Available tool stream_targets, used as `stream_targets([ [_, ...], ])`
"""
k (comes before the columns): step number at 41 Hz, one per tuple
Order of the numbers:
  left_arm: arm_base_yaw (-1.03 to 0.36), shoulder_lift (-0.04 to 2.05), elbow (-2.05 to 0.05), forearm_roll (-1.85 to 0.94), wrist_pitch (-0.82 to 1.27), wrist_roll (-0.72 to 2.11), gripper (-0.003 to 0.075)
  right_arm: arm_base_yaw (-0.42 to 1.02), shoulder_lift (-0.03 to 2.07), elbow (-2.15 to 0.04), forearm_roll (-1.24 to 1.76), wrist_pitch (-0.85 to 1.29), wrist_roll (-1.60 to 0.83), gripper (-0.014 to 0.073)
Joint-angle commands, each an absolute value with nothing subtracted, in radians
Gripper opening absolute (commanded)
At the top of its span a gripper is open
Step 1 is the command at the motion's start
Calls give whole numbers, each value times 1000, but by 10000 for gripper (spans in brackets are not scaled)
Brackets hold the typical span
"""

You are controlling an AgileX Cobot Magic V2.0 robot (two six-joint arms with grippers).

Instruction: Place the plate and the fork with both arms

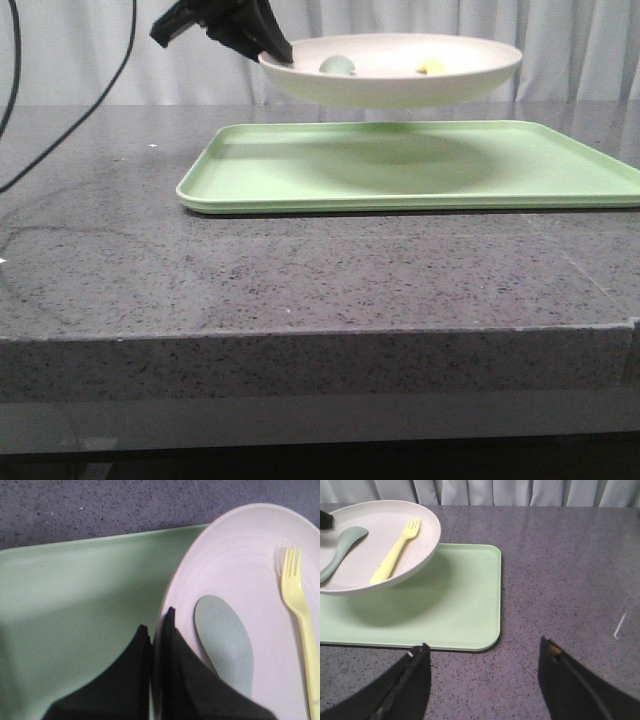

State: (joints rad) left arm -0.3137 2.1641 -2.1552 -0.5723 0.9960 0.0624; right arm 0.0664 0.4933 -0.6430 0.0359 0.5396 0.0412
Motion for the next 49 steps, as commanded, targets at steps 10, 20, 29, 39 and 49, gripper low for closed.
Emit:
stream_targets([
  [10, -321, 2120, -2197, -692, 934, 46, -18, 61, 505, -678, 30, 465, 36, 492],
  [20, -321, 2120, -2197, -692, 936, 46, -18, 61, 505, -678, 30, 465, 36, 492],
  [29, -321, 2123, -2197, -695, 966, 46, -18, 61, 505, -678, 30, 465, 36, 492],
  [39, -321, 2125, -2197, -697, 967, 46, -18, 61, 505, -678, 30, 465, 36, 492],
  [49, -321, 2125, -2197, -699, 967, 46, -18, 61, 505, -678, 30, 465, 36, 492],
])
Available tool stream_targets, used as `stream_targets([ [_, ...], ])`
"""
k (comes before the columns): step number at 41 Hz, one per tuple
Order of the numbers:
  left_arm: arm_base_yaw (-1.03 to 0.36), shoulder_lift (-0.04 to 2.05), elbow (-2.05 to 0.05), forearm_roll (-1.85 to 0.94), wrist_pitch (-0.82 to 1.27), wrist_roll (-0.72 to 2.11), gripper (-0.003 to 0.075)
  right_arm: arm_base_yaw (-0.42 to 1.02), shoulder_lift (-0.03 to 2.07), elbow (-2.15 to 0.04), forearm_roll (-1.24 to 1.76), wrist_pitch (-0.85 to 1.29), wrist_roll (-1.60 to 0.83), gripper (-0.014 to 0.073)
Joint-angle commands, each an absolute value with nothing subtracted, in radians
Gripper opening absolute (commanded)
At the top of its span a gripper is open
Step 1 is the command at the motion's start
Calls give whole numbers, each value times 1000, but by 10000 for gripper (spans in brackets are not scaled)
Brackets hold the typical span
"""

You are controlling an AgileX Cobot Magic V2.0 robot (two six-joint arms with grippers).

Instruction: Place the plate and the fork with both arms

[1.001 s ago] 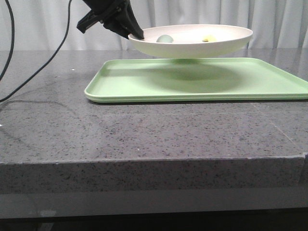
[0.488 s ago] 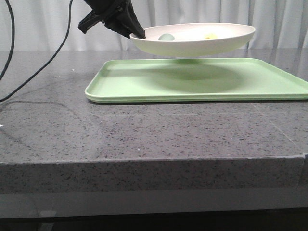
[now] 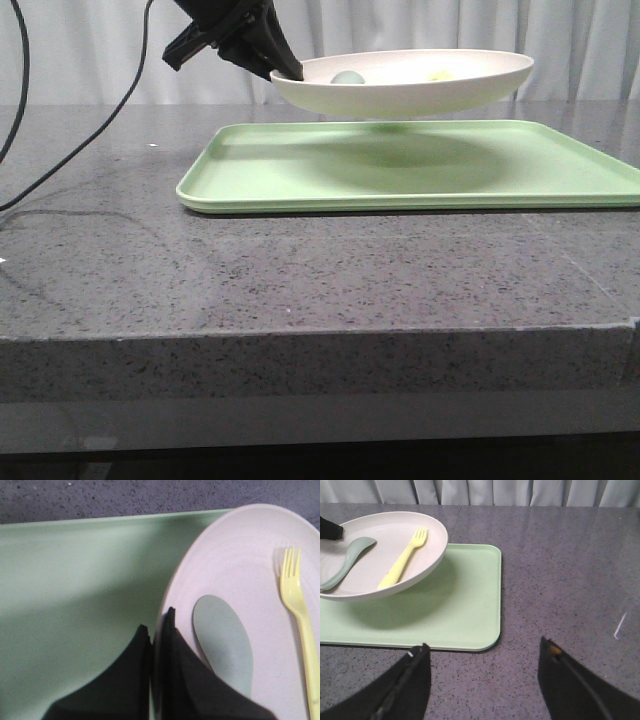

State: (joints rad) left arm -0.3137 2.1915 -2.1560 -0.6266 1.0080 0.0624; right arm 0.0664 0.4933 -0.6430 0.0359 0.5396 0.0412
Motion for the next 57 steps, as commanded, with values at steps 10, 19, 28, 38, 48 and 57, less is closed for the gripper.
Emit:
stream_targets([
  [10, -321, 2125, -2221, -699, 980, 46, -18, 61, 505, -678, 30, 465, 36, 492],
  [19, -318, 2125, -2316, -699, 1020, 46, -18, 61, 505, -678, 30, 465, 36, 492],
  [28, -318, 2127, -2334, -649, 1044, 19, -18, 61, 505, -678, 30, 465, 36, 492],
  [38, -318, 2128, -2334, -649, 1048, 19, -18, 61, 505, -678, 30, 465, 36, 492],
  [48, -320, 2128, -2324, -649, 1033, 19, -18, 61, 505, -678, 30, 465, 36, 492],
  [57, -321, 2132, -2250, -649, 998, 19, -18, 61, 505, -678, 30, 465, 36, 492],
])
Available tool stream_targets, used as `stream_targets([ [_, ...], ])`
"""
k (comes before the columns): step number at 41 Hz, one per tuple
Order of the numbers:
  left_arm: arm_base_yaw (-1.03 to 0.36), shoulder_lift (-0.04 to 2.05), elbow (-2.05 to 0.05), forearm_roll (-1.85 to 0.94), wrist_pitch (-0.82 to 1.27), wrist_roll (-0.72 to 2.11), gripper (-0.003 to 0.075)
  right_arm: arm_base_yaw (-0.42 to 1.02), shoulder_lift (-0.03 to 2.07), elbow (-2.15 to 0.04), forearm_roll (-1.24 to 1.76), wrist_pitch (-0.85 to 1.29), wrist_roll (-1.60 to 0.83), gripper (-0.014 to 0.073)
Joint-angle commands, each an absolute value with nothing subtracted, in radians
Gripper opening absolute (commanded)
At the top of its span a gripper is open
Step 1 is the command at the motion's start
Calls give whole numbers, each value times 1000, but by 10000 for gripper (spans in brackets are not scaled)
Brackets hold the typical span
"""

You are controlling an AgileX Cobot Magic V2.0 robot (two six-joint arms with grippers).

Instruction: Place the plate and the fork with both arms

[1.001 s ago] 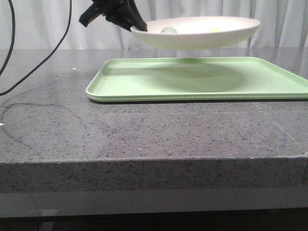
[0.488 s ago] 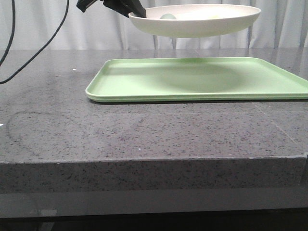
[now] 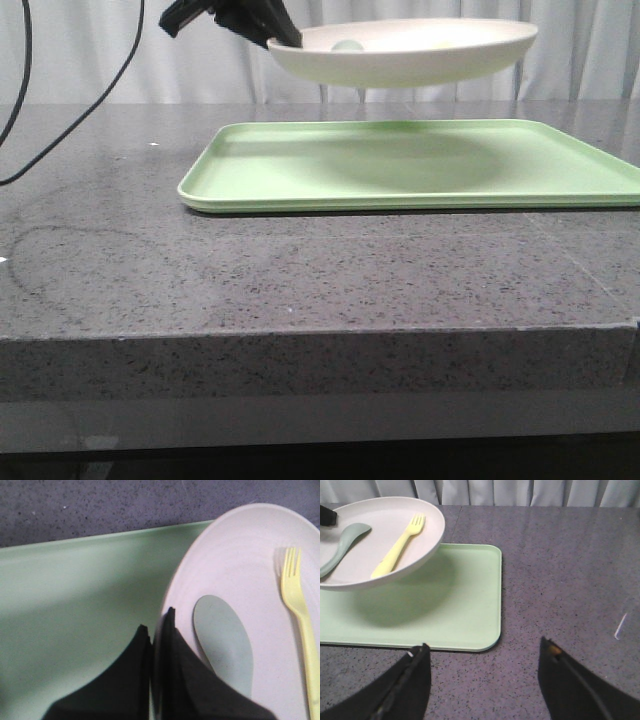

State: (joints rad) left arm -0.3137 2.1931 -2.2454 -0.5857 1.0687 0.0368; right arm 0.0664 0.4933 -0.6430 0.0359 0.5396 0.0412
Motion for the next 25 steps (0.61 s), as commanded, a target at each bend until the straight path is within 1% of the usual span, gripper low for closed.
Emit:
stream_targets([
  [1, -321, 2132, -2242, -649, 993, 19, -18, 61, 505, -678, 30, 465, 36, 492],
  [12, -325, 2148, -2204, -649, 976, 26, -18, 61, 505, -678, 30, 465, 36, 492],
  [25, -385, 2180, -2204, -617, 959, 26, -18, 61, 505, -678, 30, 465, 36, 492],
])
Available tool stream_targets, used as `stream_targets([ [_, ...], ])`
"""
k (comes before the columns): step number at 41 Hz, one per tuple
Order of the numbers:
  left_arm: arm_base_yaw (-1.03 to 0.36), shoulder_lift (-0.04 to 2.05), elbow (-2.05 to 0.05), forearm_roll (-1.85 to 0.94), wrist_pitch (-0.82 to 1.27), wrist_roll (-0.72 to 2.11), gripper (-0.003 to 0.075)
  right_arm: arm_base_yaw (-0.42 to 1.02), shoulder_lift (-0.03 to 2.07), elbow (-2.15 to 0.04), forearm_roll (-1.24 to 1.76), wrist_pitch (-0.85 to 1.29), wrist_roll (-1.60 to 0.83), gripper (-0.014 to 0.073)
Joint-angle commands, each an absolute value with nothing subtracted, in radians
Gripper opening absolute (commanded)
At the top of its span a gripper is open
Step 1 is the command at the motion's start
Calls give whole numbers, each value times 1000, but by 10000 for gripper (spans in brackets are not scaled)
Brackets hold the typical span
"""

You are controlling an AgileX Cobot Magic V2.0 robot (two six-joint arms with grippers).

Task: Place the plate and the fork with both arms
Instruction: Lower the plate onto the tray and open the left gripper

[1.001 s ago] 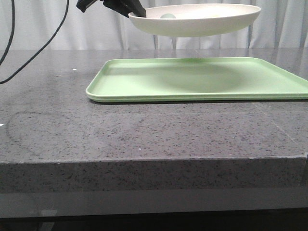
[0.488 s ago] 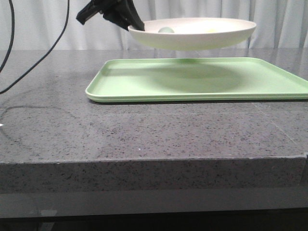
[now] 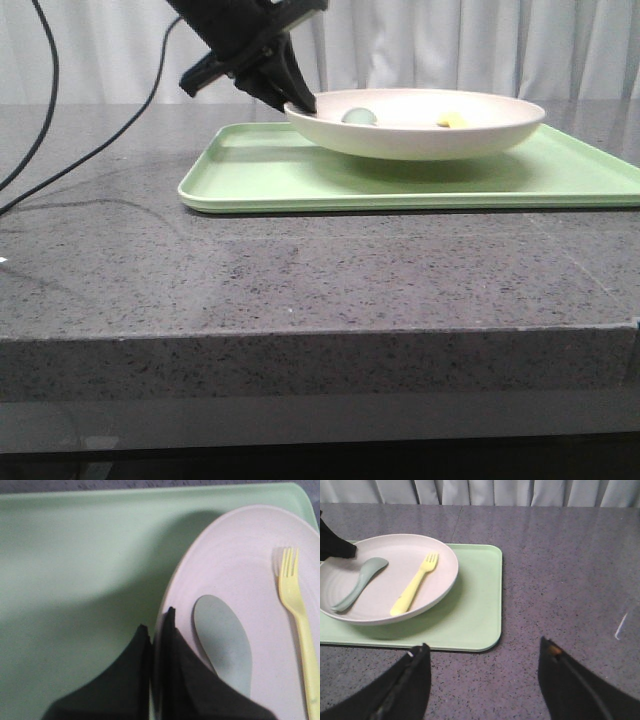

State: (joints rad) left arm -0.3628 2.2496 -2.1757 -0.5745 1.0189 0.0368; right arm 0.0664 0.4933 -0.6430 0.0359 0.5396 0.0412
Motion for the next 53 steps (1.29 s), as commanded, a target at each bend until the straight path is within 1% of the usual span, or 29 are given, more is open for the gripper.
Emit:
stream_targets([
  [1, -385, 2180, -2204, -612, 958, 26, -18, 61, 505, -678, 30, 465, 36, 492],
  [14, -390, 2180, -2204, -607, 972, 17, -18, 61, 505, -678, 30, 465, 36, 492],
  [32, -390, 2180, -2204, -533, 944, -79, -18, 61, 505, -678, 30, 465, 36, 492],
  [43, -390, 2178, -2204, -470, 961, -112, -18, 61, 505, -678, 30, 465, 36, 492],
  [53, -391, 2177, -2204, -468, 980, -112, -18, 61, 505, -678, 30, 465, 36, 492],
])
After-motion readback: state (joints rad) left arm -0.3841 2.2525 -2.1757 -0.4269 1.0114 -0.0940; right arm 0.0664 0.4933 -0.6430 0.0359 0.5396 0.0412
